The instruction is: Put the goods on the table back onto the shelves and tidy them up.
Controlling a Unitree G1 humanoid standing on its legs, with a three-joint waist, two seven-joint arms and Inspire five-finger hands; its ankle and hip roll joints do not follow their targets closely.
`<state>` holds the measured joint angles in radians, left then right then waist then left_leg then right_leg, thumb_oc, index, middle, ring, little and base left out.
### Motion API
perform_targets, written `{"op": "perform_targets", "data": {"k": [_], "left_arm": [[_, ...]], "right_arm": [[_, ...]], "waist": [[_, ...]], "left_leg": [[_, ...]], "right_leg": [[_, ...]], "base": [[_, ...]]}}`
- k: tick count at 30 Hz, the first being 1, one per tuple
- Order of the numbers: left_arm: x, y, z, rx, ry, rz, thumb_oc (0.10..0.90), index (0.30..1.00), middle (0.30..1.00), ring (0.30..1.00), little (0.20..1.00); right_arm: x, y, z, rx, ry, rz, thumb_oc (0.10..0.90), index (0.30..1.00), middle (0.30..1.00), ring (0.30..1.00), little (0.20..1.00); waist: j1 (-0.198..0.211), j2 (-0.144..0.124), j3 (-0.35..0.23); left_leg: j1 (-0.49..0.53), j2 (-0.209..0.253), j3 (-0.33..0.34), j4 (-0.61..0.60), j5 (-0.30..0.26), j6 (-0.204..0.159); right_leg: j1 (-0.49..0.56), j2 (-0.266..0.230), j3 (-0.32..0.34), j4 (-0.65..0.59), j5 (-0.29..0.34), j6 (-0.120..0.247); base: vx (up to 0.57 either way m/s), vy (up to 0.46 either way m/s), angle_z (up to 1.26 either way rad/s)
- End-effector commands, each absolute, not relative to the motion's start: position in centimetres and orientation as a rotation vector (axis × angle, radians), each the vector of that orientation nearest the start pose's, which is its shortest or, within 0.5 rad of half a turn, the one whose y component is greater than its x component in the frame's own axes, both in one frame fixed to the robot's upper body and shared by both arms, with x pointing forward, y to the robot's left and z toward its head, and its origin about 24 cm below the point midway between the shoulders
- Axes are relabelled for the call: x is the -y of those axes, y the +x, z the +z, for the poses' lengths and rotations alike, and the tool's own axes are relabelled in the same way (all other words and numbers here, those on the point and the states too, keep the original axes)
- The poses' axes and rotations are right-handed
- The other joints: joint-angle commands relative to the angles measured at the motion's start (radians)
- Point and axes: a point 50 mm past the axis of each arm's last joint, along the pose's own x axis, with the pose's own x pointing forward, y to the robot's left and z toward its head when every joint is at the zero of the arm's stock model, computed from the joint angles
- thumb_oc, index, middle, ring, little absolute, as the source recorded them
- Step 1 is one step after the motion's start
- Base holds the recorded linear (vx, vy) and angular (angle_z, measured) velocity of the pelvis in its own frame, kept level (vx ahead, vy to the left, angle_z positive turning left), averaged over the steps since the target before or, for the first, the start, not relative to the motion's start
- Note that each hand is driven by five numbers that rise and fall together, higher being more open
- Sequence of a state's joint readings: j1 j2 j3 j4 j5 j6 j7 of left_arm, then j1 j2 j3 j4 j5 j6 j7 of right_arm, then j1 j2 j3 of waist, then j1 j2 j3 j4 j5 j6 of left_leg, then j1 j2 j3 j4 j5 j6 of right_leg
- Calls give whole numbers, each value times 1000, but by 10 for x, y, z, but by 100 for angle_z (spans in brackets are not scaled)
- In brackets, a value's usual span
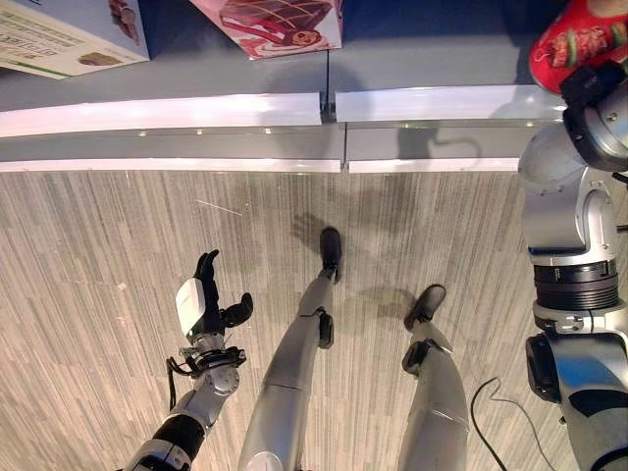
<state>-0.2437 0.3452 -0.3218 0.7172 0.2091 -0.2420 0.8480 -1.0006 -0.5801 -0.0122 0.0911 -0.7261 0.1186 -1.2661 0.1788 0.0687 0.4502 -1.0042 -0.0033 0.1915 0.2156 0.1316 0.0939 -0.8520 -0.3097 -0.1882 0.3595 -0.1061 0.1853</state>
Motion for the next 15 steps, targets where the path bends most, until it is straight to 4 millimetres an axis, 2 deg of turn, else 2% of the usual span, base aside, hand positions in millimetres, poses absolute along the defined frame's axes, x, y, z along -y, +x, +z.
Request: {"op": "perform_targets", "data": {"k": [1, 8, 10, 13, 15], "left_arm": [[-231, 256, -11, 57, 768, 617, 800, 900, 900, 900, 900], [-234, 256, -5, 100, 832, 663, 800, 900, 900, 900, 900], [-234, 261, 5, 164, 863, 683, 800, 900, 900, 900, 900], [-233, 263, 11, 207, 886, 687, 800, 900, 900, 900, 900], [-237, 265, 18, 247, 925, 712, 800, 900, 900, 900, 900]], "right_arm": [[234, 259, 348, 1433, -610, -1606, 400, 300, 300, 300, 300], [243, 264, 307, 1277, -642, -1663, 400, 300, 300, 300, 300], [247, 259, 297, 1251, -693, -1724, 400, 300, 300, 300, 300], [242, 257, 295, 1255, -715, -1724, 400, 300, 300, 300, 300], [231, 254, 297, 1299, -754, -1691, 400, 300, 300, 300, 300]], "waist": [[42, 16, -62], [26, 19, -87], [19, 27, -88], [21, 35, -89], [23, 43, -89]], "left_leg": [[-10, -2, -77, 150, -259, -82], [-13, -24, -92, 155, -258, -73], [-20, -28, -96, 155, -257, -68], [-29, -31, -101, 159, -255, -65], [-39, -31, -110, 164, -254, -62]], "right_leg": [[210, 7, -35, -166, 97, -17], [200, 2, -61, -143, 80, -19], [180, 4, -59, -124, 70, -25], [159, 3, -55, -104, 66, -28], [136, 7, -44, -77, 56, -33]], "base": [[14, -22, 5], [12, -2, 12], [1, 10, 14], [0, 12, 5], [0, 0, 0]]}}
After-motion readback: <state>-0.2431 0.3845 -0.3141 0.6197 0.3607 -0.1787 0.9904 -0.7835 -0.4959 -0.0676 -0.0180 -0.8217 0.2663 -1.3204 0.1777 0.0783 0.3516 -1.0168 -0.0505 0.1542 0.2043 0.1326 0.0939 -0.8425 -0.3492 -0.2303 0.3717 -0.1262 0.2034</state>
